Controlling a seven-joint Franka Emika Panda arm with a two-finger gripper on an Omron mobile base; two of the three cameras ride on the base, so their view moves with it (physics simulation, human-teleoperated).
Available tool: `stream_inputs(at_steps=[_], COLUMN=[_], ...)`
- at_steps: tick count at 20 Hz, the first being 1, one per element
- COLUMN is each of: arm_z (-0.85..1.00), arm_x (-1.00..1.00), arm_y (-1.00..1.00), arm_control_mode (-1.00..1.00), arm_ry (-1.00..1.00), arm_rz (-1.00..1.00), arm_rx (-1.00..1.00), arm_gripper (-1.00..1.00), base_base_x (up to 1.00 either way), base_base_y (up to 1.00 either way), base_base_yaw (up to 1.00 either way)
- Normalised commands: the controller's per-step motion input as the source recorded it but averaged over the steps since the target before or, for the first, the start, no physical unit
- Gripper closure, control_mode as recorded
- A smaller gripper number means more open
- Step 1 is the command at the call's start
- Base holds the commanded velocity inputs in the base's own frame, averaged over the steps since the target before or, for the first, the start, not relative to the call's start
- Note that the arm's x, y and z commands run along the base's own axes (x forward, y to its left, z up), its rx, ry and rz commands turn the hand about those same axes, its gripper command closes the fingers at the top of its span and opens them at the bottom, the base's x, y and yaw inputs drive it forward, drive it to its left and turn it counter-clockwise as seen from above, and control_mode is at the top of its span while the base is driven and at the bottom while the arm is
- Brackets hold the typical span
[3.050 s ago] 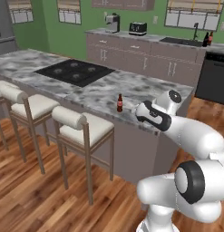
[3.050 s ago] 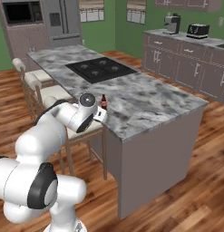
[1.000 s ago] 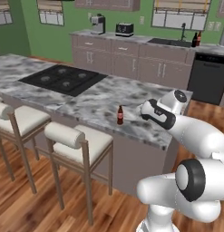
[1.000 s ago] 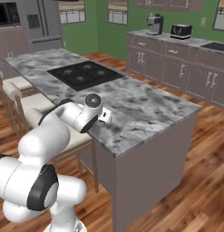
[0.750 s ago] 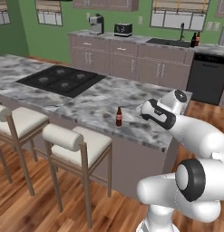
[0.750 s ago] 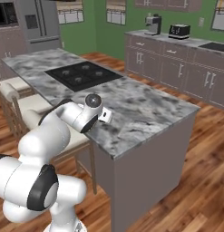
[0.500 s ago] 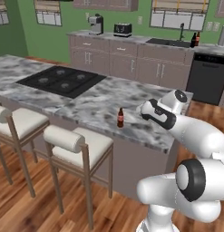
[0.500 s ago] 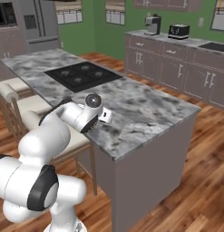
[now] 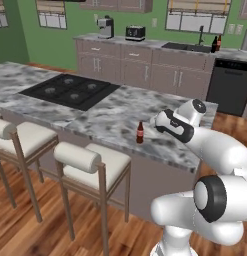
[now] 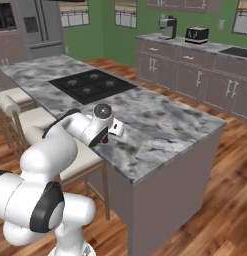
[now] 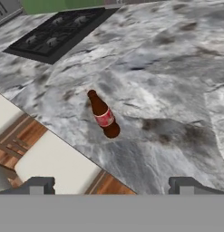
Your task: Place the large bottle from the dining counter next to the other large bottle outside the sink, and place the small bottle from the dining counter next to the other small bottle inside the sink.
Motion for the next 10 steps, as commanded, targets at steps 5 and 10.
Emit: stream_inputs(at_steps=[5, 10], arm_z=[0.0, 0.0], arm_x=[0.0, 0.0], arm_y=[0.0, 0.0], arm_control_mode=[1.0, 1.0], arm_ry=[0.0, 0.0], arm_rz=[0.0, 0.0], arm_rx=[0.0, 0.0], arm_gripper=[-1.0, -1.0], base_base_x=[0.36, 0.4], base_base_y=[0.09, 0.09], base_base_yaw=[-0.02, -0.01])
